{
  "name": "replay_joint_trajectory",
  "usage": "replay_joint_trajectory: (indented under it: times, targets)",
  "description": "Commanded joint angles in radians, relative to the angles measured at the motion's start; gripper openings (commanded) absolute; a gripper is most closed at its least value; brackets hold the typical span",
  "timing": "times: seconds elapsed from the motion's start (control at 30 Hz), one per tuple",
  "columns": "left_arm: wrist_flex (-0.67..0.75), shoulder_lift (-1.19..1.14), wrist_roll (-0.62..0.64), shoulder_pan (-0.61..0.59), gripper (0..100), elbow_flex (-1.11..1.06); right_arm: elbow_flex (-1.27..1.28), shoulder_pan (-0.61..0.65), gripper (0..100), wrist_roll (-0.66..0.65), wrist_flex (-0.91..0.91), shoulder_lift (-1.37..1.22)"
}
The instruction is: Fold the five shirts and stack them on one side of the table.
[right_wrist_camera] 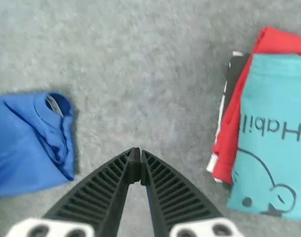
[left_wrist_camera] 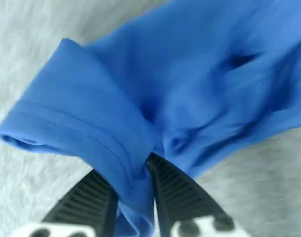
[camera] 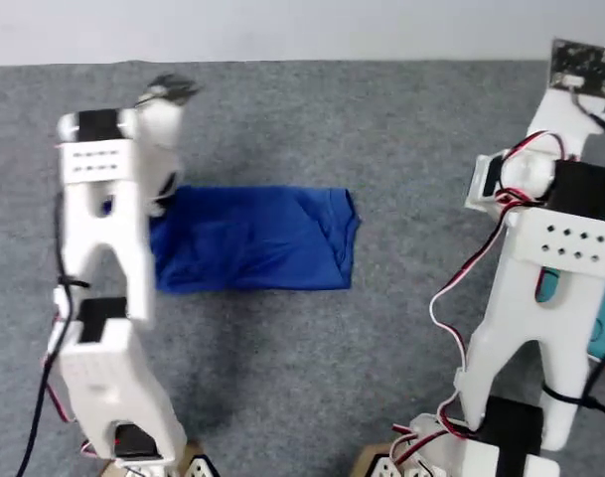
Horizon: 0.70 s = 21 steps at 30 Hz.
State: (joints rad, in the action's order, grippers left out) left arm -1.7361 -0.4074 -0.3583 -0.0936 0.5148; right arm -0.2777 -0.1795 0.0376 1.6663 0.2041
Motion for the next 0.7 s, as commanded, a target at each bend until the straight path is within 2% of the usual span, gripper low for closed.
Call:
replay_joint_trajectory:
  times: [0.0,0.27,0.5,0.67]
  targets:
    - [-0.02,0.104,0.058,0.14,0,0.004,-0.052,-0.042,1.5,-0.028,0.035,0.047]
    - [-0.014,-0.011,0.181,0.39,0,0.084,-0.046,-0.102,1.5,-0.029,0.039,0.108]
    - [-0.017,-0.241,0.267,0.48,0,0.351,-0.046,-0.107,1.5,-0.029,0.039,0.116]
    - [-0.018,-0.315,0.293,0.522,0,0.415,-0.046,-0.107,1.5,-0.029,0.047,0.116]
